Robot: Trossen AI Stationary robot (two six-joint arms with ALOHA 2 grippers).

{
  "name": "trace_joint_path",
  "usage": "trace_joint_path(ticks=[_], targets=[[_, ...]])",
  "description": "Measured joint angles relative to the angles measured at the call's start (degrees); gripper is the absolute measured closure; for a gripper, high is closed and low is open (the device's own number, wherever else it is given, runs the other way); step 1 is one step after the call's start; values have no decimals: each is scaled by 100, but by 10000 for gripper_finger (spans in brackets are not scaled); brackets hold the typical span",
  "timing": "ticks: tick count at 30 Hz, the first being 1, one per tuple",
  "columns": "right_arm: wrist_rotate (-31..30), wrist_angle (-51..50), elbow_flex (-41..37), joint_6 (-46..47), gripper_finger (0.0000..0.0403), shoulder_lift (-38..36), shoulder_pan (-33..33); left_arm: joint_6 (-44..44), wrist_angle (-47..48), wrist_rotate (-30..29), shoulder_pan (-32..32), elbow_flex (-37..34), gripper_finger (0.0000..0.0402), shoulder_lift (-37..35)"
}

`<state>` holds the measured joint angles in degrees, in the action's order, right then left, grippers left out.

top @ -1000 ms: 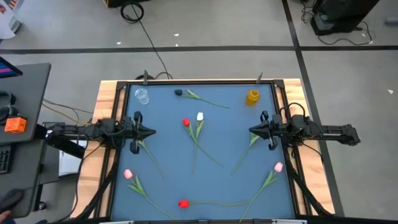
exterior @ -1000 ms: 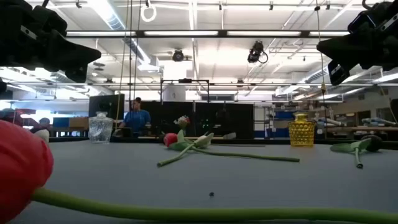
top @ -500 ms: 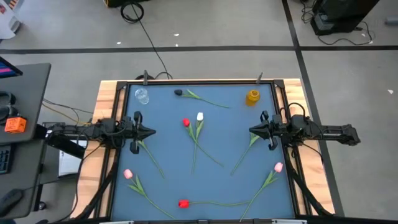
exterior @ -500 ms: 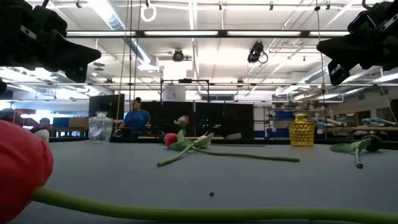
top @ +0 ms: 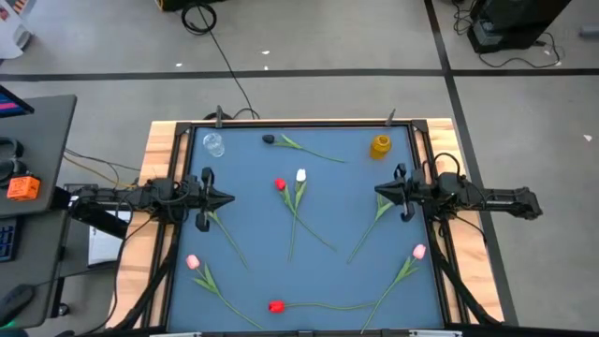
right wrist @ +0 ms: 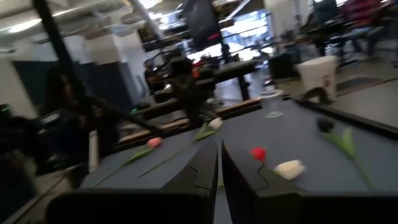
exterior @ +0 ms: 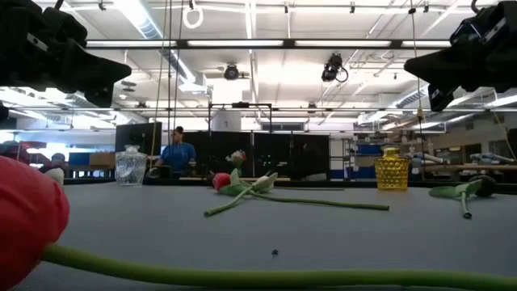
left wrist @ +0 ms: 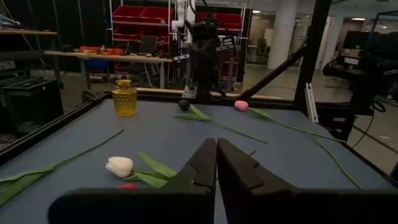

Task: Sort flowers into vase by color
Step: Put the right pink flower into the yellow vase

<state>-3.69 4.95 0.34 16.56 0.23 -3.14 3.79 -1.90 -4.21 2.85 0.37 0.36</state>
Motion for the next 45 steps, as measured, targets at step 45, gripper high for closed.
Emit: trace_joint_path(ticks=[45], targets=[[-1410,2017,2362,4012,362,4399,-436,2245,-350,-1925,-7,2209,381,3094]])
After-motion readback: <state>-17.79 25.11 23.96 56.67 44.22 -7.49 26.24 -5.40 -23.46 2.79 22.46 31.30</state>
